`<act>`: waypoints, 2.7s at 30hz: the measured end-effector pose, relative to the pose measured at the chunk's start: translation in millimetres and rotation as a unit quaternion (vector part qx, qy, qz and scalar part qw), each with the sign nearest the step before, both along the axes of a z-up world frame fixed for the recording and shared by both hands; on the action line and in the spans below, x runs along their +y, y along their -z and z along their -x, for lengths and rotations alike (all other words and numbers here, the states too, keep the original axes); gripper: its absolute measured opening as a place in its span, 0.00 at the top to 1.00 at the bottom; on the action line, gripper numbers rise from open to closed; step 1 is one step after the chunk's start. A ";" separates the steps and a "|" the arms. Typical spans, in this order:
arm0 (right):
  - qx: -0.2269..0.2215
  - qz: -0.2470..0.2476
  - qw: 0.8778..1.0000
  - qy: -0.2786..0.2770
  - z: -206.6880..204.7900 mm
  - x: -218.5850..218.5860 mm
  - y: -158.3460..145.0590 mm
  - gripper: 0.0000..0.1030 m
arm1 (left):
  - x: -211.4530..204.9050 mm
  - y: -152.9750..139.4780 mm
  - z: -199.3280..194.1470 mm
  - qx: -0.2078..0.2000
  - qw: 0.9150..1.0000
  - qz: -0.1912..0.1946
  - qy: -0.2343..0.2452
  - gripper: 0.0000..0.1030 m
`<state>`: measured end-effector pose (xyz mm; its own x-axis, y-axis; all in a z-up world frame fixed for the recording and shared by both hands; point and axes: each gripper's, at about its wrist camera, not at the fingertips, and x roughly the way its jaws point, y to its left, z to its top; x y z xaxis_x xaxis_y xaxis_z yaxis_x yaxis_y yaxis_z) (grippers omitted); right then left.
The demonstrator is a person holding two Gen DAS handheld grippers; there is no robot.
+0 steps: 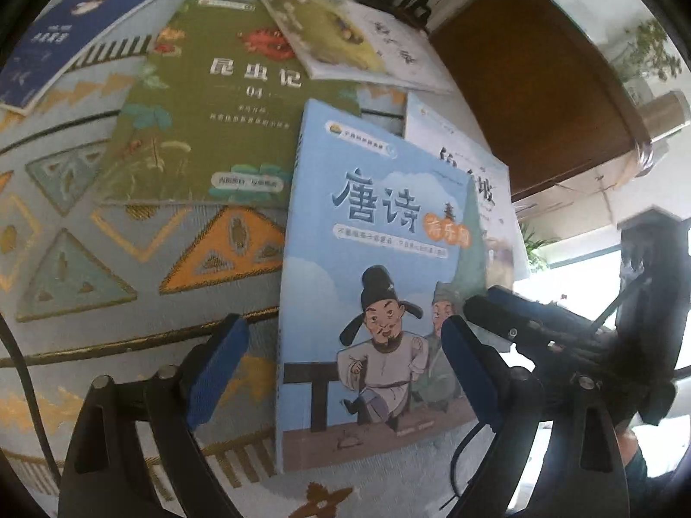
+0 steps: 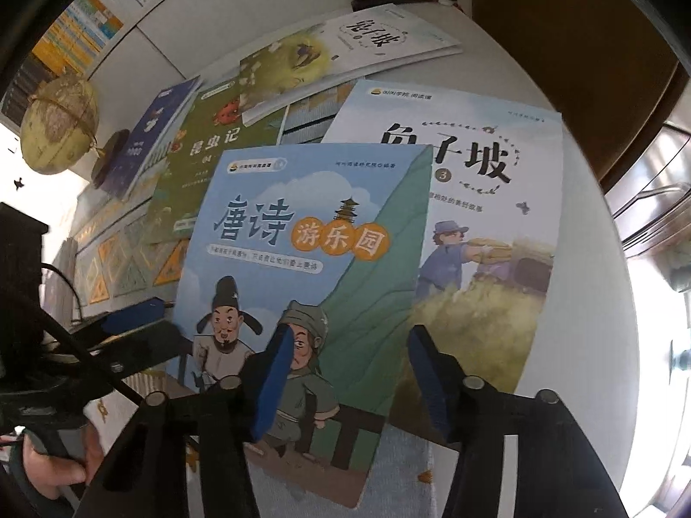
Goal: Organize books
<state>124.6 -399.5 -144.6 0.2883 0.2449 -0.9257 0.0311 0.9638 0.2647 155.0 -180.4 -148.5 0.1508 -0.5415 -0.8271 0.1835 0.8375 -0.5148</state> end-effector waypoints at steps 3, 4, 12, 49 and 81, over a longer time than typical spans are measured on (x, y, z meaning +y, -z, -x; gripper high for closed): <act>0.004 -0.008 1.000 0.007 2.7 -1.6 2.0 0.53 | -1.6 2.6 -1.5 0.011 1.000 0.017 0.007 0.13; 0.008 -0.013 1.000 0.011 4.0 -3.0 3.4 0.53 | -2.5 2.8 -1.4 0.011 1.000 0.015 0.008 0.13; 0.006 -0.017 1.000 0.014 5.3 -2.8 3.7 0.53 | -16.2 3.0 -1.9 0.003 0.999 -0.005 0.035 0.06; -0.011 -0.041 0.999 0.018 7.3 -0.3 4.7 0.40 | 11.5 -3.1 -1.7 0.029 0.986 0.165 -0.023 0.01; 0.007 -0.127 0.991 0.047 5.8 -14.7 9.4 0.29 | 12.9 -11.2 -4.7 0.134 0.898 0.410 -0.083 0.01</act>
